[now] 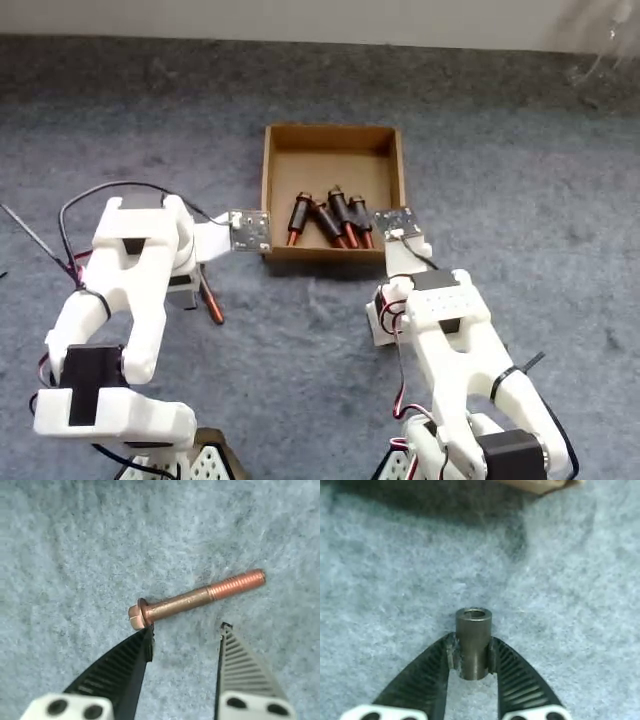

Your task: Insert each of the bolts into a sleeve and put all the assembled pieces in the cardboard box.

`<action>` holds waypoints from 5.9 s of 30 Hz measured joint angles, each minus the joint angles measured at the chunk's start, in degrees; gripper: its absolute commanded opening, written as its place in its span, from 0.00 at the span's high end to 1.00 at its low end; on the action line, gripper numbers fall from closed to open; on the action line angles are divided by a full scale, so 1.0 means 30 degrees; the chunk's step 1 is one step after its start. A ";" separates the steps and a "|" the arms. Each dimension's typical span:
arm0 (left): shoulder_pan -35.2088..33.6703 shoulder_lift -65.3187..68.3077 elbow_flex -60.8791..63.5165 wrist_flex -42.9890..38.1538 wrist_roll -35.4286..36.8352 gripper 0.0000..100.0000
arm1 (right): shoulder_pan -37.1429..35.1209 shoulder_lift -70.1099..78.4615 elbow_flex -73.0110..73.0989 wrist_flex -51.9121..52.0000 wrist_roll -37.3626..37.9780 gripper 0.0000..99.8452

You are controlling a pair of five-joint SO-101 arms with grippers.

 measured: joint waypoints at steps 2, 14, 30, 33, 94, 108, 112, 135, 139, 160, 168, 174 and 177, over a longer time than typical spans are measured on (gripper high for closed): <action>0.0440 0.0000 0.0645 -0.0996 0.0000 0.80 | 0.0000 0.0000 0.0000 0.0000 0.0000 1.00; 0.1436 -0.1201 0.2081 -0.2696 0.0000 0.81 | 0.0000 0.0000 0.0000 0.0000 0.0000 1.00; 0.3985 -0.2842 0.3253 -0.2960 0.0000 0.81 | 0.0000 0.0000 0.0000 -0.0059 0.0000 1.00; 0.3985 -0.3077 0.3897 -0.2989 0.0000 0.81 | 0.0000 0.0000 0.0000 -0.0059 0.0000 1.00; 0.3253 -0.3165 0.1026 0.3136 2.0659 0.88 | 0.0000 -0.0029 0.0469 -0.0088 0.0000 1.00; 0.2842 -0.3194 0.4308 -0.1026 1.9399 0.92 | 0.0000 -0.0029 0.0469 -0.0088 0.0000 1.00; 0.2842 -0.3194 0.4923 -0.1026 1.9399 0.92 | 0.0000 -0.0029 0.0469 -0.0088 0.0000 1.00; 0.0322 -0.8967 0.5480 0.2110 1.9663 1.00 | 0.0000 -0.0029 0.0469 0.0733 0.0176 1.00; 0.0322 -0.9436 0.7941 -0.0059 2.0894 1.00 | 0.0000 -0.0029 -0.0410 0.3429 0.0410 0.93; 0.0322 -0.9436 1.0286 -0.2520 2.0982 1.00 | -0.0762 0.2755 -0.4044 0.4659 0.0498 0.86; 0.0322 -0.9436 1.0286 -0.2520 2.0982 1.00 | -0.0733 0.4571 -0.4044 0.4132 0.0527 0.88; 0.0322 -0.9436 1.0286 -0.2520 2.0982 1.00 | -0.0703 0.4571 -0.3956 0.2872 0.0527 0.99; 0.0322 -0.9436 1.0286 -0.2520 2.0982 1.00 | -0.0762 0.4571 -0.3692 0.2901 0.0527 0.96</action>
